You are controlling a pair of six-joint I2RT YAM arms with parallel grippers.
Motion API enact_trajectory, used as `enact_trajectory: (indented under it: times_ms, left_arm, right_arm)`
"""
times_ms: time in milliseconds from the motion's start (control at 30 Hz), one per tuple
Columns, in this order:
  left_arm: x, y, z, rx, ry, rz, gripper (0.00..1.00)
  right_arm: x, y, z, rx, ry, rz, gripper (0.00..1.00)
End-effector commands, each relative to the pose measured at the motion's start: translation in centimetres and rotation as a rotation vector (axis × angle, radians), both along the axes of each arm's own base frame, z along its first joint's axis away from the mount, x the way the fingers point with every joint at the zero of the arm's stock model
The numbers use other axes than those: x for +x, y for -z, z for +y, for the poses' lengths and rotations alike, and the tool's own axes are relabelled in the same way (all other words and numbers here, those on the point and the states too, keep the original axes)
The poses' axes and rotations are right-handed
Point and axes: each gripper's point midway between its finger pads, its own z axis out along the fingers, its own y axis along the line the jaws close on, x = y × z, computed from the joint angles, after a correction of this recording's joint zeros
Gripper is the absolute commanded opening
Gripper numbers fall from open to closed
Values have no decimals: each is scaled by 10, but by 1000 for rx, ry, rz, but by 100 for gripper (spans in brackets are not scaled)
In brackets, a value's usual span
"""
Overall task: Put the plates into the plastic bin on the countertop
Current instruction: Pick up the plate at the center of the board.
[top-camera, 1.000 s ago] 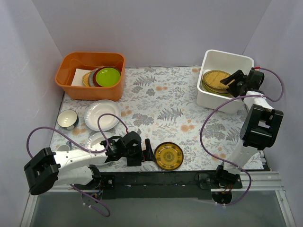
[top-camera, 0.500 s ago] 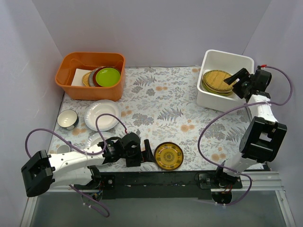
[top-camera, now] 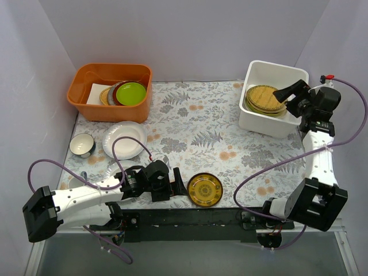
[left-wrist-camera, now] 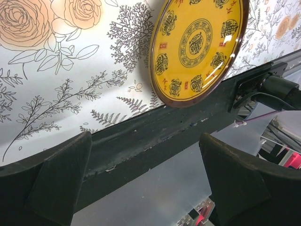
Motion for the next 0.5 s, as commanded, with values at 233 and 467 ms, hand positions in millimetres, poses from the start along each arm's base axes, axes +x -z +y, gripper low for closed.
enact_trajectory:
  times_ms: [233,467]
  left_arm:
    - [7,-19,-6,-19,-18,-37,98]
    - [15,-28,-1,21,-40,-71,98]
  right_arm:
    - [-55,-41,96,-74,-296,-131,83]
    - [-89,-18,159,-39,-473,-93,82]
